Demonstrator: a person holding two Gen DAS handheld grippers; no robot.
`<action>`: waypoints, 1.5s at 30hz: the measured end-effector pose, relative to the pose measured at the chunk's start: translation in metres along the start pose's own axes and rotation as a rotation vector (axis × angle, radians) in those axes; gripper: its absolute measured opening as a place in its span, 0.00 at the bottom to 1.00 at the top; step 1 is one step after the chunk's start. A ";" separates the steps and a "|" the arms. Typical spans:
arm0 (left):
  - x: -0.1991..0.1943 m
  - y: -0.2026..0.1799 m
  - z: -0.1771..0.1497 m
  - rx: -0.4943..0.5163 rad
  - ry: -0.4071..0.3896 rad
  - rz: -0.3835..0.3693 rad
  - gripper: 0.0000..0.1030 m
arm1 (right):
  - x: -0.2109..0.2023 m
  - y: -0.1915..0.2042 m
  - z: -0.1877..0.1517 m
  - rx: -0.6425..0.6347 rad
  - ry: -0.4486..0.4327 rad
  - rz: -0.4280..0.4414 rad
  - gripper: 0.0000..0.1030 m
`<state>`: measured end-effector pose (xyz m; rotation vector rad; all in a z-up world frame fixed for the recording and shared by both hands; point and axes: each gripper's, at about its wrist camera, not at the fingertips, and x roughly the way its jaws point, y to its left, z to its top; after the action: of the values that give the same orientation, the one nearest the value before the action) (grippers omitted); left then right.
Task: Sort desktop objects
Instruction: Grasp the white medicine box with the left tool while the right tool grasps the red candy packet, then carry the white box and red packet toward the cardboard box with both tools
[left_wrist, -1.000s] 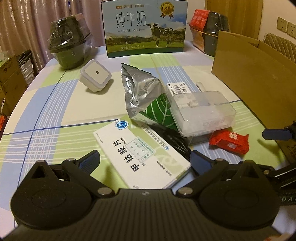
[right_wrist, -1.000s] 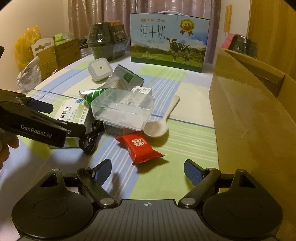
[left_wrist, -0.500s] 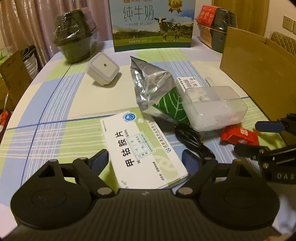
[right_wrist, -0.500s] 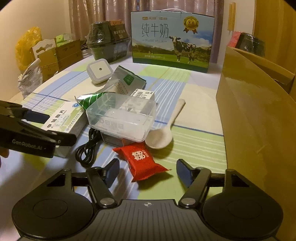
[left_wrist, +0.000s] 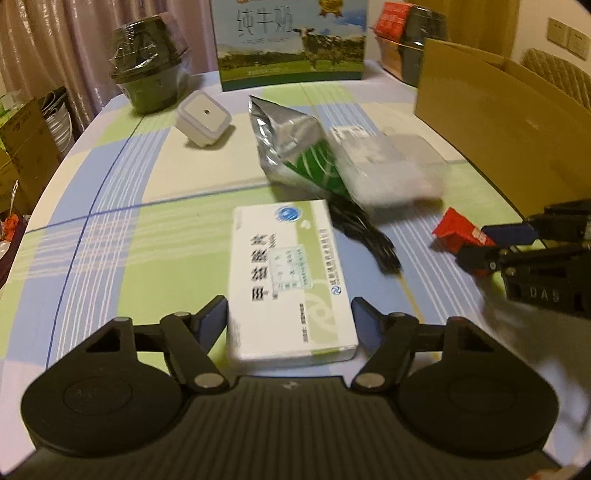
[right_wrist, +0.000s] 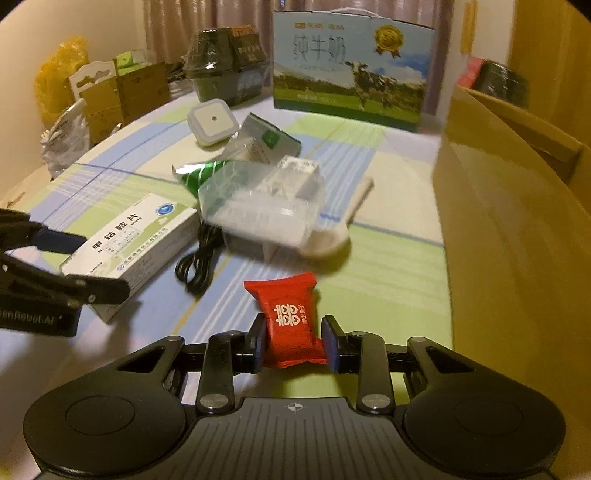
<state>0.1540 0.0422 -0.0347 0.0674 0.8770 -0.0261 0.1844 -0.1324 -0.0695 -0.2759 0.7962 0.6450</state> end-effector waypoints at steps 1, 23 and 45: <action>-0.004 -0.002 -0.005 0.003 0.001 -0.004 0.66 | -0.006 0.001 -0.005 0.013 0.009 -0.002 0.27; -0.020 -0.013 -0.021 0.028 -0.060 -0.019 0.77 | -0.053 0.014 -0.059 0.064 -0.074 0.015 0.56; -0.005 -0.018 -0.020 0.018 -0.043 -0.036 0.74 | -0.039 0.023 -0.064 -0.016 -0.143 0.042 0.27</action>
<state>0.1349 0.0260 -0.0441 0.0680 0.8354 -0.0688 0.1128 -0.1610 -0.0846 -0.2249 0.6617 0.7031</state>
